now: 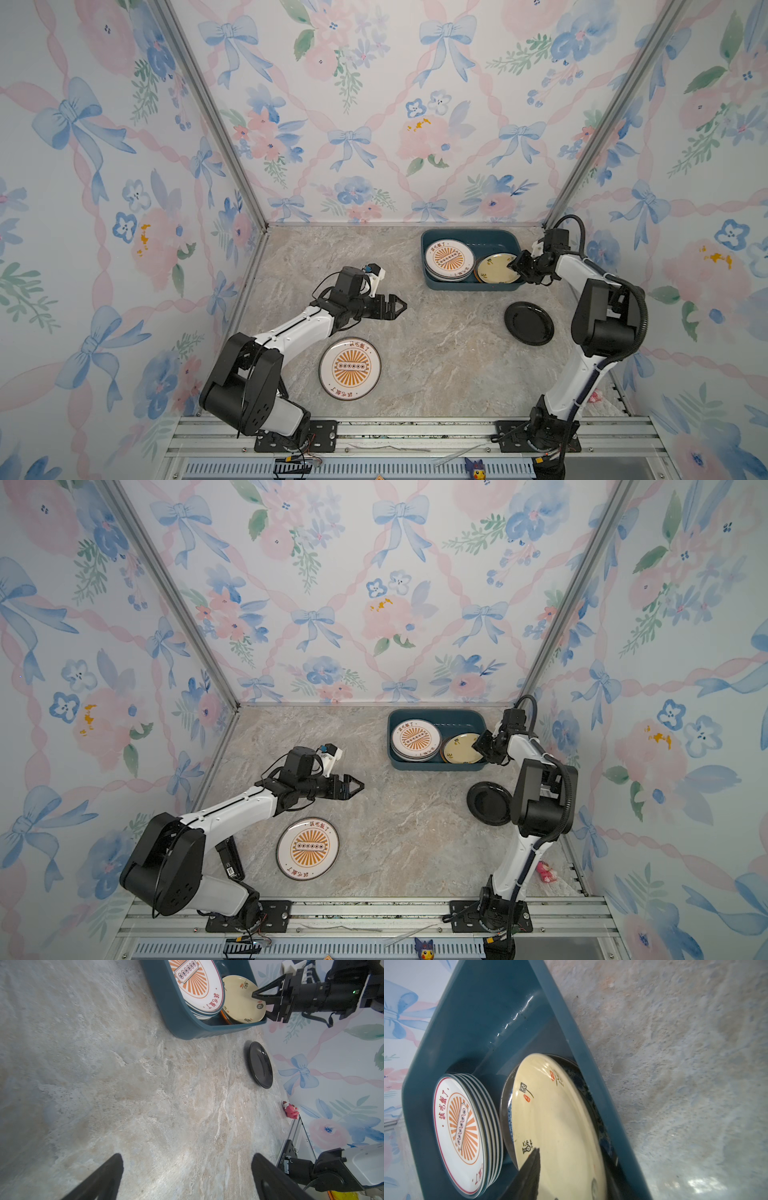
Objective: Place the plates into the plastic bin on the countertop
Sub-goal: Place the plate in the plastic bin.
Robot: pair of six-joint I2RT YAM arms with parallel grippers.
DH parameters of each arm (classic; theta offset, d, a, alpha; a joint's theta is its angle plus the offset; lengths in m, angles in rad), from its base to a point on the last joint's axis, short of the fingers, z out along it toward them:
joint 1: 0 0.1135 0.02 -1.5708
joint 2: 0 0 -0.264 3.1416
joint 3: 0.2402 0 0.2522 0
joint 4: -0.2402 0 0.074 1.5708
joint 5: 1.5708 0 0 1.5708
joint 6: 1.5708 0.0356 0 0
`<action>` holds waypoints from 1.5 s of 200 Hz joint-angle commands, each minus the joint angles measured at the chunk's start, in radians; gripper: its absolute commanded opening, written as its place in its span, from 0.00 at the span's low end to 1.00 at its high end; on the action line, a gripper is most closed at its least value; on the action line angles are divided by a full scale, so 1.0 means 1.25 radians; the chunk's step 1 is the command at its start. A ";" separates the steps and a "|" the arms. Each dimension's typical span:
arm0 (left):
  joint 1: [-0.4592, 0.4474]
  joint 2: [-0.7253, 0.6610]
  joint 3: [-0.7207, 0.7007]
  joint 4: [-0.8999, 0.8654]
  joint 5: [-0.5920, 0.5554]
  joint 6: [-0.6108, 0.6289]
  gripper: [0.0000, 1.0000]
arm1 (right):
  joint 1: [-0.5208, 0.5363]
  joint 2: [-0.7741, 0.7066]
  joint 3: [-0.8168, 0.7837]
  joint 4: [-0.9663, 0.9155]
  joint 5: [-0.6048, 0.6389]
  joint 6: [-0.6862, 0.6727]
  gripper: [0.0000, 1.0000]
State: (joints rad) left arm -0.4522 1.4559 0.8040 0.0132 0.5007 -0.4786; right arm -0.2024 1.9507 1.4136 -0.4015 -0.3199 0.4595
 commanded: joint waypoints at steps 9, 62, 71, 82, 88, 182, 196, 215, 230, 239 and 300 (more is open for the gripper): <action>-0.004 0.000 -0.008 0.014 -0.004 0.016 0.98 | -0.001 -0.016 0.000 -0.046 0.047 -0.013 0.48; -0.003 0.001 -0.013 0.019 0.001 0.012 0.98 | 0.002 -0.048 -0.013 -0.075 0.104 -0.028 0.50; -0.003 -0.001 -0.013 0.020 0.001 0.011 0.98 | 0.002 -0.054 -0.018 -0.077 0.109 -0.029 0.50; -0.004 -0.002 -0.013 0.021 0.002 0.011 0.98 | 0.003 -0.062 -0.027 -0.078 0.113 -0.030 0.51; -0.003 -0.002 -0.014 0.022 0.002 0.011 0.98 | 0.003 -0.065 -0.032 -0.078 0.115 -0.030 0.51; -0.005 -0.015 -0.022 0.032 0.006 0.007 0.98 | 0.000 -0.176 -0.068 -0.132 0.187 -0.063 0.51; -0.005 -0.014 -0.025 0.037 0.009 0.006 0.98 | 0.001 -0.209 -0.089 -0.143 0.206 -0.073 0.51; -0.006 -0.016 -0.030 0.042 0.013 0.005 0.98 | -0.002 -0.267 -0.140 -0.146 0.238 -0.084 0.51; -0.008 -0.019 -0.034 0.046 0.015 0.004 0.98 | -0.007 -0.311 -0.194 -0.145 0.256 -0.087 0.52; -0.009 -0.021 -0.036 0.049 0.015 0.002 0.98 | -0.013 -0.337 -0.232 -0.140 0.256 -0.084 0.52; -0.014 -0.018 -0.031 0.065 0.038 -0.007 0.98 | -0.057 -0.549 -0.488 -0.090 0.191 -0.017 0.52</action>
State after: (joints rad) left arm -0.4644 1.4551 0.7731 0.0708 0.5228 -0.4805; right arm -0.2531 1.3567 0.8932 -0.5308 -0.0368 0.3866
